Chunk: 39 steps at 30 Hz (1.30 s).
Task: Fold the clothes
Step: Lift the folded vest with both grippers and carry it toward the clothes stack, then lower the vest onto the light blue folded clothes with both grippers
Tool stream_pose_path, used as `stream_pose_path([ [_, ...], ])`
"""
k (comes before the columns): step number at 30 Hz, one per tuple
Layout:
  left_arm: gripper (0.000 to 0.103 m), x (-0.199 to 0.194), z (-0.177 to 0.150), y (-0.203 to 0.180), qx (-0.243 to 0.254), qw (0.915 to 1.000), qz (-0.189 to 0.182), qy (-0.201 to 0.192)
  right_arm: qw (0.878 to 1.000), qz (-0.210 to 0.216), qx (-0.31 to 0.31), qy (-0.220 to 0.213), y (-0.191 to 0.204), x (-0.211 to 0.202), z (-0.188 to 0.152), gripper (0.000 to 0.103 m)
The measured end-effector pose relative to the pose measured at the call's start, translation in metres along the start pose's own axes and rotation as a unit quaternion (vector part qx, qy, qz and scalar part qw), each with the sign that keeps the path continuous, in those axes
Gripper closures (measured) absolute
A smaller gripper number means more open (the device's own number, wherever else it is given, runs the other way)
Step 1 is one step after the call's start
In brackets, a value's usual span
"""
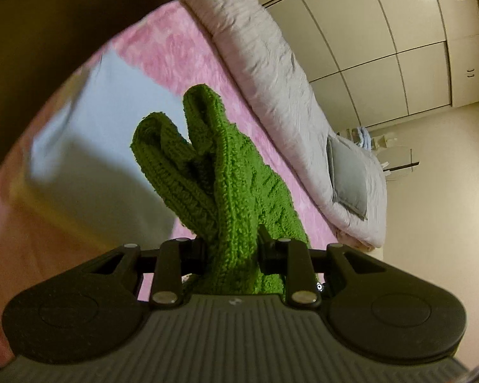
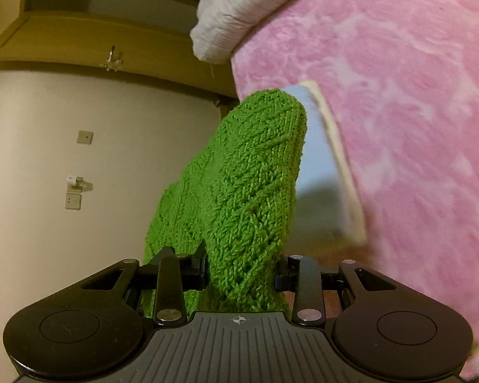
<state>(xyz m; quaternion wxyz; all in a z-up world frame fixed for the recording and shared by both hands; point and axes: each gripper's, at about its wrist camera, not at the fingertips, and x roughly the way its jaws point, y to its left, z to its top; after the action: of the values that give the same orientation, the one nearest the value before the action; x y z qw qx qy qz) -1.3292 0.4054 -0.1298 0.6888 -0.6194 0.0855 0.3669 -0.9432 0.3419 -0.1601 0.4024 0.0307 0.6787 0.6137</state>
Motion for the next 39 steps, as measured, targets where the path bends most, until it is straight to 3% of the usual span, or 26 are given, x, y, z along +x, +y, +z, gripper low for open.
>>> stream_pose_path([
  [9,0.080,0.050,0.083,0.051,0.024,0.9996,0.013,0.006,0.999,-0.025,-0.020,-0.014,0.000,0.101,0.040,0.068],
  [18,0.078,0.082,0.121,0.083,0.037,0.9992,0.015,0.005,0.998,-0.043,-0.046,-0.029,-0.004,0.150,0.061,0.068],
  [20,0.077,0.093,0.126,0.095,0.038,0.9987,0.033,0.005,0.996,-0.057,-0.055,-0.040,-0.006,0.161,0.063,0.063],
  [23,0.075,0.110,0.131,0.112,0.034,0.9940,0.103,0.011,0.991,-0.123,-0.049,-0.027,-0.019,0.186,0.065,0.048],
  [26,0.074,0.100,0.128,0.108,0.041,0.9929,0.112,0.000,0.990,-0.127,-0.055,-0.021,-0.022,0.184,0.064,0.046],
  [30,0.077,0.072,0.118,0.088,0.093,0.9838,0.153,-0.015,0.986,-0.136,-0.100,-0.014,-0.015,0.157,0.058,0.045],
  [34,0.083,0.040,0.095,0.065,0.128,0.9801,0.149,-0.026,0.975,-0.148,-0.166,-0.023,-0.002,0.129,0.035,0.046],
  [36,0.083,0.036,0.082,0.052,0.152,0.9778,0.143,-0.022,0.962,-0.164,-0.217,-0.034,0.013,0.127,0.020,0.055],
  [39,0.082,0.045,0.064,0.044,0.196,0.9674,0.160,-0.015,0.934,-0.186,-0.302,-0.049,0.033,0.134,-0.003,0.065],
])
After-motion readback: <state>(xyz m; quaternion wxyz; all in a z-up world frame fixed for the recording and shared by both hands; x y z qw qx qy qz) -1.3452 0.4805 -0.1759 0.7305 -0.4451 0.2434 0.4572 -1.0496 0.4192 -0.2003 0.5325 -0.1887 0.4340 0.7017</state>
